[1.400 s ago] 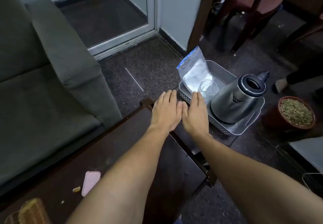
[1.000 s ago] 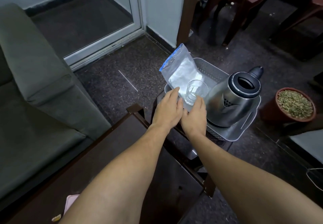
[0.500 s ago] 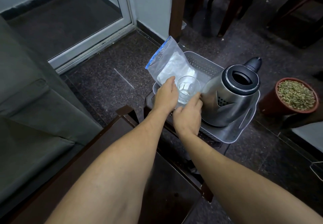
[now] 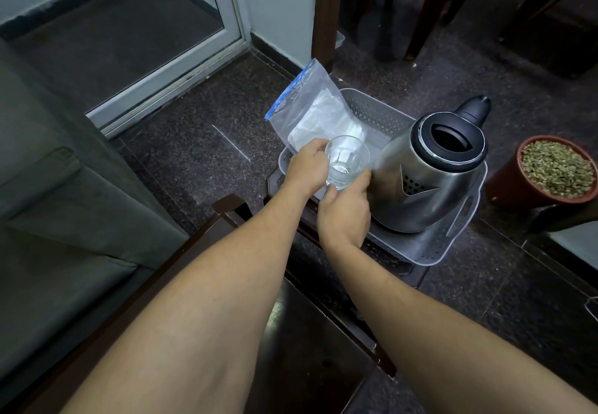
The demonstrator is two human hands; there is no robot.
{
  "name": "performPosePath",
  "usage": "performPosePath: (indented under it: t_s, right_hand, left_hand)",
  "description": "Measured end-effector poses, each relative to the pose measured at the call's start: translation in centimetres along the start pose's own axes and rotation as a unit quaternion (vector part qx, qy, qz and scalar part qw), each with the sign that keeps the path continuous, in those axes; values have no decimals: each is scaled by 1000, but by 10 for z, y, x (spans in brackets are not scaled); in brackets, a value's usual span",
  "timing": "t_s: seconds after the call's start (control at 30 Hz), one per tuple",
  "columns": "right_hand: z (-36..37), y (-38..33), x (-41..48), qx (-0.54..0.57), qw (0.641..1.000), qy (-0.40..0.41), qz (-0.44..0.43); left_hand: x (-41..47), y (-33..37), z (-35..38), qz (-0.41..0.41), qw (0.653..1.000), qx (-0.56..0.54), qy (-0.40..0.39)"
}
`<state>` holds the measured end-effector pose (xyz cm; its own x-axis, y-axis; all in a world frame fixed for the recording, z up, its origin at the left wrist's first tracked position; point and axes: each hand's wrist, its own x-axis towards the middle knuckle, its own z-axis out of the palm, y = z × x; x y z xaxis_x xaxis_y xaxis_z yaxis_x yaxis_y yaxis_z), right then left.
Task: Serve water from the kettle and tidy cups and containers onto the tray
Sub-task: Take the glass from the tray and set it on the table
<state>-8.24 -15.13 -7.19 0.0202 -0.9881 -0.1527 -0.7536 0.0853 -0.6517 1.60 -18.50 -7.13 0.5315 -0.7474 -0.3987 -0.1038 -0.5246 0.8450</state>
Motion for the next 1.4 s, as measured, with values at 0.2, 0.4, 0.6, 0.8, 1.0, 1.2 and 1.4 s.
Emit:
performPosePath:
  t_s: [0.2, 0.4, 0.6, 0.8, 1.0, 1.2, 1.4]
  right_hand:
    - [6, -5, 3, 34, 999, 7, 9]
    - [8, -10, 4, 53, 998, 16, 21]
    - [9, -13, 7, 74, 996, 17, 38]
    - [5, -18, 6, 91, 995, 17, 36]
    - [-2, -24, 6, 87, 996, 18, 26]
    - [-10, -30, -6, 97, 995, 27, -20]
    - [-17, -42, -31, 114, 988, 23, -100]
  left_hand:
    - [5, -4, -2, 3, 1000, 20, -22]
    - [4, -1, -9, -38, 999, -37, 7]
    - [0, 1, -11, -44, 998, -53, 13]
    - [-10, 8, -16, -42, 997, -57, 12]
    - [-19, 15, -21, -44, 994, -99, 29]
    - [-32, 19, -34, -29, 994, -91, 47]
    - [-53, 12, -64, -15, 993, -100, 67]
